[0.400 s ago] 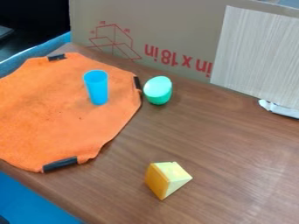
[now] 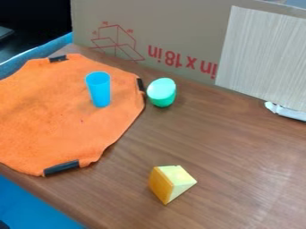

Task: Take the blue figure from the top edge of the cloth to the table

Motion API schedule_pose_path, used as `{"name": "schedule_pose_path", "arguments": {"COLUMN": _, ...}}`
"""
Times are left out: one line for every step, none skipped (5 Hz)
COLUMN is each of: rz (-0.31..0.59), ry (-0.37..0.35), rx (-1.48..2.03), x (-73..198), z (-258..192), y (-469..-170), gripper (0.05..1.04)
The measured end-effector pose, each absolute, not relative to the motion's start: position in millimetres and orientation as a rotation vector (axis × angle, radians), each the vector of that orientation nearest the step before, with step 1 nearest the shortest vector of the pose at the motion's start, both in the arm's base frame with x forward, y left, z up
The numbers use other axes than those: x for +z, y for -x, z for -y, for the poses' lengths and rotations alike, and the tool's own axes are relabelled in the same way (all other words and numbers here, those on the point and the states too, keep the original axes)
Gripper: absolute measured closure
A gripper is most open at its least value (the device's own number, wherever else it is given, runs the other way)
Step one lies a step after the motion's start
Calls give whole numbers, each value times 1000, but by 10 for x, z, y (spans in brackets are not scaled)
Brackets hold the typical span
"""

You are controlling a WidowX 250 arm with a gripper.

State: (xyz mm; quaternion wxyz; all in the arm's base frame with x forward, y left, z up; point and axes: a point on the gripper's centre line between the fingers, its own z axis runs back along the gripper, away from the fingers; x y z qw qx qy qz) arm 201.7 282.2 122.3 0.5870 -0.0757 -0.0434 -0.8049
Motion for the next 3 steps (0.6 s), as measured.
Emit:
{"name": "schedule_pose_path", "arguments": {"rz": 129, "ry": 143, "rx": -1904, "x": 1211, "z": -2782, "y": -2117, "gripper": 83}}
{"name": "schedule_pose_path", "arguments": {"rz": 138, "ry": 156, "rx": -1952, "x": 1073, "z": -2636, "y": -2218, "gripper": 83}}
{"name": "schedule_pose_path", "arguments": {"rz": 140, "ry": 160, "rx": -2000, "x": 1002, "z": -2438, "y": -2414, "gripper": 83}}
